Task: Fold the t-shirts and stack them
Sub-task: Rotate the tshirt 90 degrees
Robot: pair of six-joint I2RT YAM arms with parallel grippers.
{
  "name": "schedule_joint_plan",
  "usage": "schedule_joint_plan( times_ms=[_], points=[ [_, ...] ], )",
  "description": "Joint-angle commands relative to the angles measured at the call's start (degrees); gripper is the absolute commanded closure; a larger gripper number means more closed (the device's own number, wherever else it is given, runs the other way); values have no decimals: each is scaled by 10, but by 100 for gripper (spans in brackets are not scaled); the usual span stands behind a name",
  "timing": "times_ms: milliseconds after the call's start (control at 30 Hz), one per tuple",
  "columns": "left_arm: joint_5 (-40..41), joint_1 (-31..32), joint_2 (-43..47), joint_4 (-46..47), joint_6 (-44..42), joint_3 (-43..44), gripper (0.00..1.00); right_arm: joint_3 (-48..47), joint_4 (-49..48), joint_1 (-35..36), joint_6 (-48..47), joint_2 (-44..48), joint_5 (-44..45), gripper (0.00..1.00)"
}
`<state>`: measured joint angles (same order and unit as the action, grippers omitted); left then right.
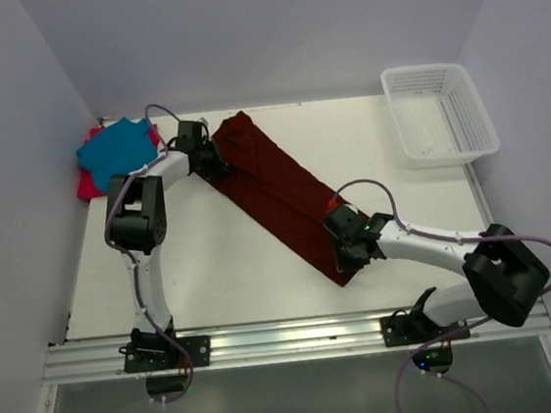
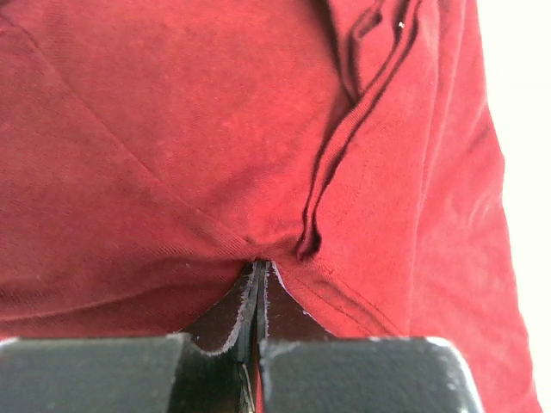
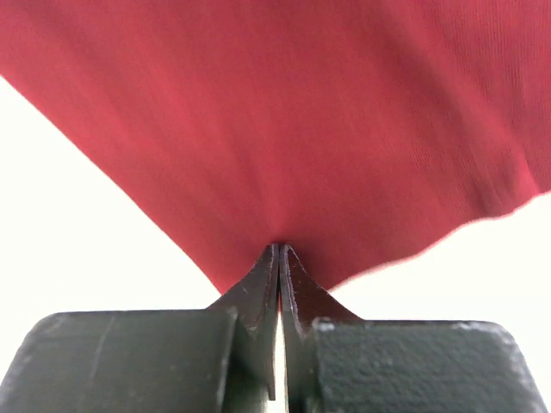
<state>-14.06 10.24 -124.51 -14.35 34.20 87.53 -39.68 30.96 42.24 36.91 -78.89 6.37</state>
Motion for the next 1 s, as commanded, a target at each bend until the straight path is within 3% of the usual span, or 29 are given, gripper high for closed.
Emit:
schedule_joint_plan(
  times_ms=[0,167,367,667,800,967],
  points=[
    [8,-12,-51,-23,-33,67,100,36,80,35,53,60,-55,100],
    [-36,-12,-107,-52,-40,170,100,67,82,73,87,132,-92,100],
    [-76,-11,-149,-53,-41,222,100,78,60,108,92,122,-92,100],
    [-74,-7,-58,6,-53,105,100,-49,70,136,13,123,64,100],
    [-62,-9,-44,-7,-55,98,100,-153,81,122,-49,35,142,100],
    [-41,-9,5,15,-52,63,100,-216,89,55,-68,-75,172,100]
  ],
)
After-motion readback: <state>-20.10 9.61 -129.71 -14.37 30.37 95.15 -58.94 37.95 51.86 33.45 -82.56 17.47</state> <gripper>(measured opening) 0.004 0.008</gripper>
